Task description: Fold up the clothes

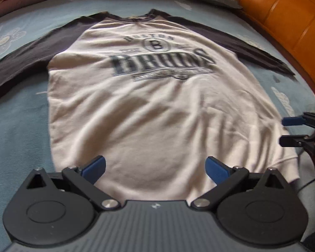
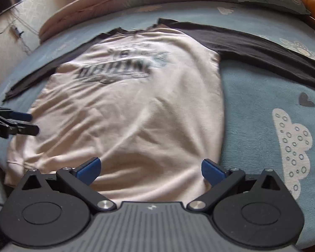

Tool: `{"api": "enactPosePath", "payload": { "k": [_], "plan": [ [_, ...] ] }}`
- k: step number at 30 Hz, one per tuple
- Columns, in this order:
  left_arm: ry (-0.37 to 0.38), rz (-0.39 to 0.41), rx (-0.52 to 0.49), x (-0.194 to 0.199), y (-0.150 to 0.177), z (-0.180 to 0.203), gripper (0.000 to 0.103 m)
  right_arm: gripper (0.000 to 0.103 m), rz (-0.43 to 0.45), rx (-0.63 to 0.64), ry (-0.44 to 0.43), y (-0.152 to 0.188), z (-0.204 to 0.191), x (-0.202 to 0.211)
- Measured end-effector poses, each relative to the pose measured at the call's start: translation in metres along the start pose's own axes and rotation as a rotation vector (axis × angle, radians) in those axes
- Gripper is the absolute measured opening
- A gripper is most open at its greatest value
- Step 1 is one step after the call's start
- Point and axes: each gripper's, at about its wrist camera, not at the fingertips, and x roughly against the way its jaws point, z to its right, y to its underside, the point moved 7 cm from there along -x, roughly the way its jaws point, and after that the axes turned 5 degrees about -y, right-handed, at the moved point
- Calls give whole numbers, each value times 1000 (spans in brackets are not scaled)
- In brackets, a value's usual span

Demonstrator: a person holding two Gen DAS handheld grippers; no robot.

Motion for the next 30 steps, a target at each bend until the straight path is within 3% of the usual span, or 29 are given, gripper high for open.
{"api": "enactPosePath", "payload": {
  "k": [4,7,10,12,18,22,30],
  "plan": [
    [-22,-65,-52,-6,24,14,101,103,-100,91,72,20,-15,-18],
    [-99,-65,-119,-2,48,11,101,103,-106,144,119,32,-16,-16],
    [-115,-97,-151,8,64,14,102,103,-108,151,129,39,-17,-10],
    [-82,-118,-156,15,70,18,102,103,-105,149,136,39,-18,-9],
    [75,22,-76,31,43,29,102,103,-96,142,158,38,-22,-7],
    [192,-14,26,6,49,33,102,103,-87,129,157,38,-28,-6],
    [207,13,125,24,37,10,102,103,-60,106,110,41,-31,5]
  ]
}}
